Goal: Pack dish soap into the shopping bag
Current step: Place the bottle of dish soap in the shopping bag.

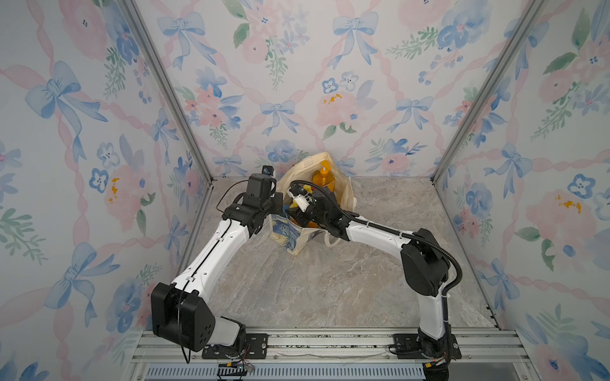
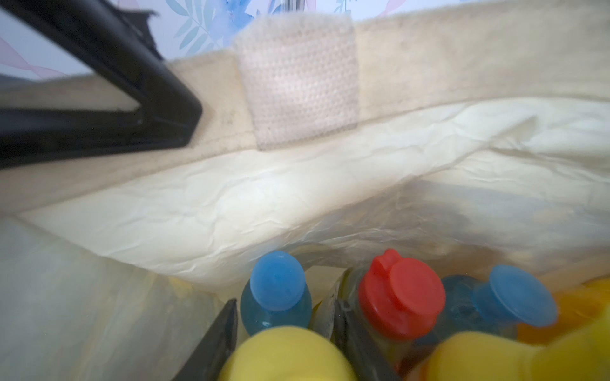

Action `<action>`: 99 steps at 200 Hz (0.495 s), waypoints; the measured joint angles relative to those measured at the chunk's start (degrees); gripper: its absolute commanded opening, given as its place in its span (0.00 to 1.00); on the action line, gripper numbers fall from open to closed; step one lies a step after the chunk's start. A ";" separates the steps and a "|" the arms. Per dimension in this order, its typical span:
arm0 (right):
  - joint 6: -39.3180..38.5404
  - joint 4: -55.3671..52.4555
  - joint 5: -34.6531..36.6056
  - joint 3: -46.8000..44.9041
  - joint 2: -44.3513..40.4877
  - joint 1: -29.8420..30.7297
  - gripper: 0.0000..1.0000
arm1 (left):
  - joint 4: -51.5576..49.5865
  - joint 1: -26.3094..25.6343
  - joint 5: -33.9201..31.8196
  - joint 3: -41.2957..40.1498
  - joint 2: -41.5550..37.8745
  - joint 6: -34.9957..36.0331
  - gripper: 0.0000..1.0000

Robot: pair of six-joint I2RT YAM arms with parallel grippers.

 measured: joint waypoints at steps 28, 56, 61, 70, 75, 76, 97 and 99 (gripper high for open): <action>0.44 1.49 0.35 0.22 0.98 0.00 0.00 | 0.00 -0.02 0.02 0.00 -0.11 0.00 0.00; 0.68 3.26 0.35 0.37 1.73 0.07 0.00 | 0.00 0.00 0.02 0.00 -0.11 -0.02 0.00; 0.68 3.48 0.37 0.37 1.79 0.11 0.00 | 0.00 0.00 0.02 0.00 -0.11 -0.02 0.00; 0.68 3.78 0.39 0.37 1.90 0.17 0.00 | 0.00 0.00 0.02 0.00 -0.11 -0.02 0.00; 0.70 3.91 0.42 0.37 1.99 0.22 0.00 | 0.00 0.00 0.02 0.00 -0.11 -0.02 0.00; 0.68 3.93 0.44 0.39 1.99 0.22 0.00 | 0.00 0.00 0.02 0.00 -0.11 -0.02 0.00; 0.81 4.31 0.52 0.61 2.38 0.28 0.00 | 0.00 0.00 0.02 0.00 -0.11 -0.02 0.00; 0.83 4.35 0.55 0.63 2.45 0.28 0.00 | 0.00 0.00 0.02 0.00 -0.11 -0.02 0.00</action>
